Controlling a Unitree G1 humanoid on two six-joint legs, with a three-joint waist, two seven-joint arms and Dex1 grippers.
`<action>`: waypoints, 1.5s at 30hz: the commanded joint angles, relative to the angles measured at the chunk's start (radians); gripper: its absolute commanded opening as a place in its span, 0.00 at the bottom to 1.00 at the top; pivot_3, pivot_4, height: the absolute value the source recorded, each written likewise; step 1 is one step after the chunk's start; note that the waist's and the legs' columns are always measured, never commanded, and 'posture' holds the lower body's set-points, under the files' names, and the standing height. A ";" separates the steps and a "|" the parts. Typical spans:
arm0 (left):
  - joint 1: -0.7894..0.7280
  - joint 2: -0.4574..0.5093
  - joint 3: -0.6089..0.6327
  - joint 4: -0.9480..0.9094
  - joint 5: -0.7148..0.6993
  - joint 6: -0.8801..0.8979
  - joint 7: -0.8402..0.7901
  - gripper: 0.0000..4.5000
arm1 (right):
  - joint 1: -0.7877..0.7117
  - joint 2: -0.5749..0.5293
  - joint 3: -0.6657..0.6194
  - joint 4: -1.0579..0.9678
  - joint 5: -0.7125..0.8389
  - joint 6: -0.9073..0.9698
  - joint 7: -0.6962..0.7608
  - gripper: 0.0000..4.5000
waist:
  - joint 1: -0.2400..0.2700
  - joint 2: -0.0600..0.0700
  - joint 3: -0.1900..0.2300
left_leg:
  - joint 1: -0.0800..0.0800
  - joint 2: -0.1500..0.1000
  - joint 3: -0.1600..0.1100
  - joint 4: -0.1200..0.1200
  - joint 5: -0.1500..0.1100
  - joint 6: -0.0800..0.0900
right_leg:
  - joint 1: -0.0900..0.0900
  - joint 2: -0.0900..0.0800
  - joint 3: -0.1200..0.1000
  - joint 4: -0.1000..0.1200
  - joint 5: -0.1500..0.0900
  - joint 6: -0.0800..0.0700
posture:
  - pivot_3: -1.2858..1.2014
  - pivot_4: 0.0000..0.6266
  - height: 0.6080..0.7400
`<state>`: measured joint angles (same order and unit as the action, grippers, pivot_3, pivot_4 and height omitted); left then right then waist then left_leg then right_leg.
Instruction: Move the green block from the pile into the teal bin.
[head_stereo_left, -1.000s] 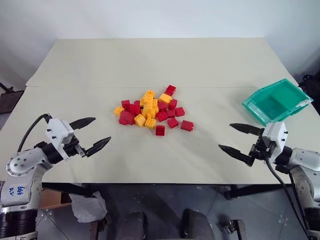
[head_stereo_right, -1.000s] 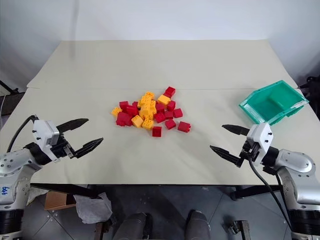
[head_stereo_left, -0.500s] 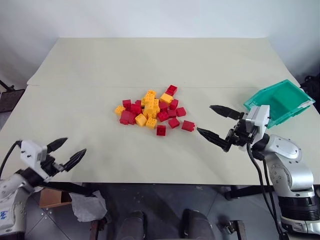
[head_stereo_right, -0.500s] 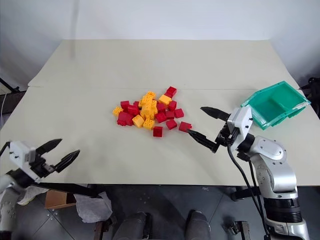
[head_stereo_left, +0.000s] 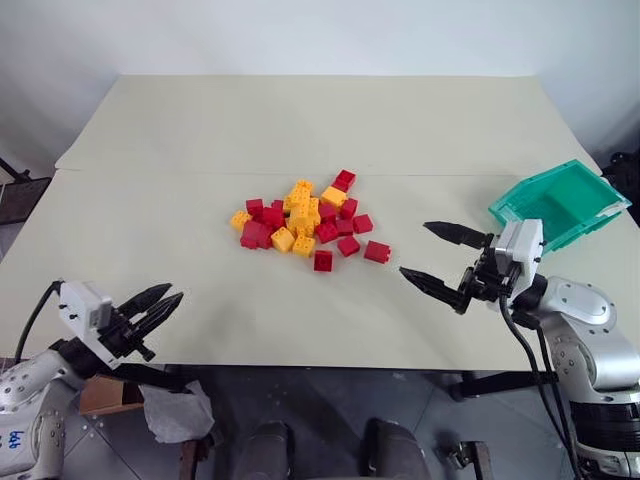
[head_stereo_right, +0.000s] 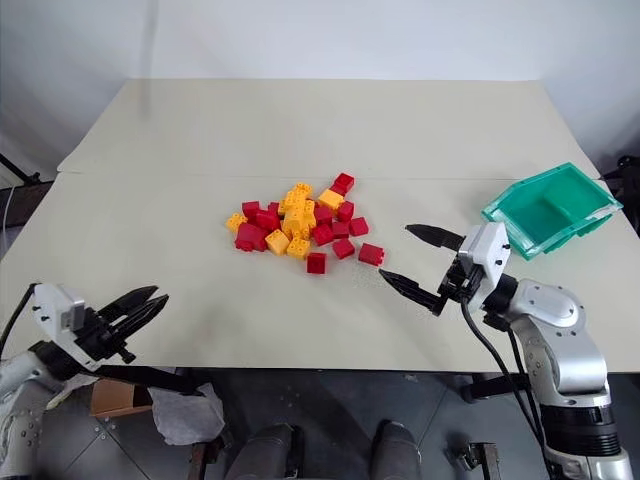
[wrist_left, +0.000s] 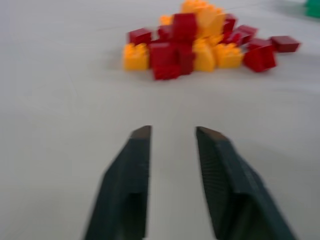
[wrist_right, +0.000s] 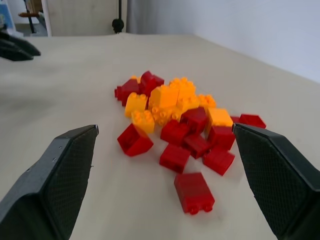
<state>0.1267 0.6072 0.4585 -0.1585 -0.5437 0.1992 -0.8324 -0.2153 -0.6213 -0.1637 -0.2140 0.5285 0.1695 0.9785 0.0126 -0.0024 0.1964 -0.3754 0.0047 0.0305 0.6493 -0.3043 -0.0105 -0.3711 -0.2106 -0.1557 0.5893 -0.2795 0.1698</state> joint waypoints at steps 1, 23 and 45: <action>-0.087 0.019 -0.065 -0.028 -0.007 0.011 -0.022 0.03 | 0.015 -0.022 -0.032 0.004 -0.002 -0.032 0.019 1.00 | 0.002 0.000 0.000 | 0.000 0.000 0.000 0.000 0.000 0.000 | 0.000 0.000 0.000 0.000 0.000 0.000 | 0.52 0.24 1.00; -1.171 -0.292 -0.496 1.123 0.364 -0.270 -0.007 0.01 | 0.209 -0.017 -0.138 -0.100 -0.014 -0.063 -0.095 1.00 | -0.007 -0.007 0.002 | -0.002 0.001 0.005 0.001 -0.001 0.001 | -0.002 0.001 0.000 -0.002 0.001 0.000 | 0.52 0.24 1.00; -1.175 -0.218 -0.545 1.221 0.525 -0.340 -0.241 0.01 | 0.163 0.019 -0.071 -0.168 -0.028 -0.027 -0.200 1.00 | -0.009 -0.008 0.003 | -0.002 0.001 0.005 0.002 -0.001 0.002 | -0.003 0.001 0.000 -0.001 0.001 0.001 | 0.52 0.24 1.00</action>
<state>-1.0691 0.3835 -0.0626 1.1040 -0.0289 -0.1522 -1.0063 -0.0390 -0.6006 -0.2330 -0.3398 0.4906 0.1383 0.7903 0.0040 -0.0106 0.1992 -0.3776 0.0060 0.0357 0.6513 -0.3052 -0.0090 -0.3739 -0.2094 -0.1555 0.5888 -0.2787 0.1704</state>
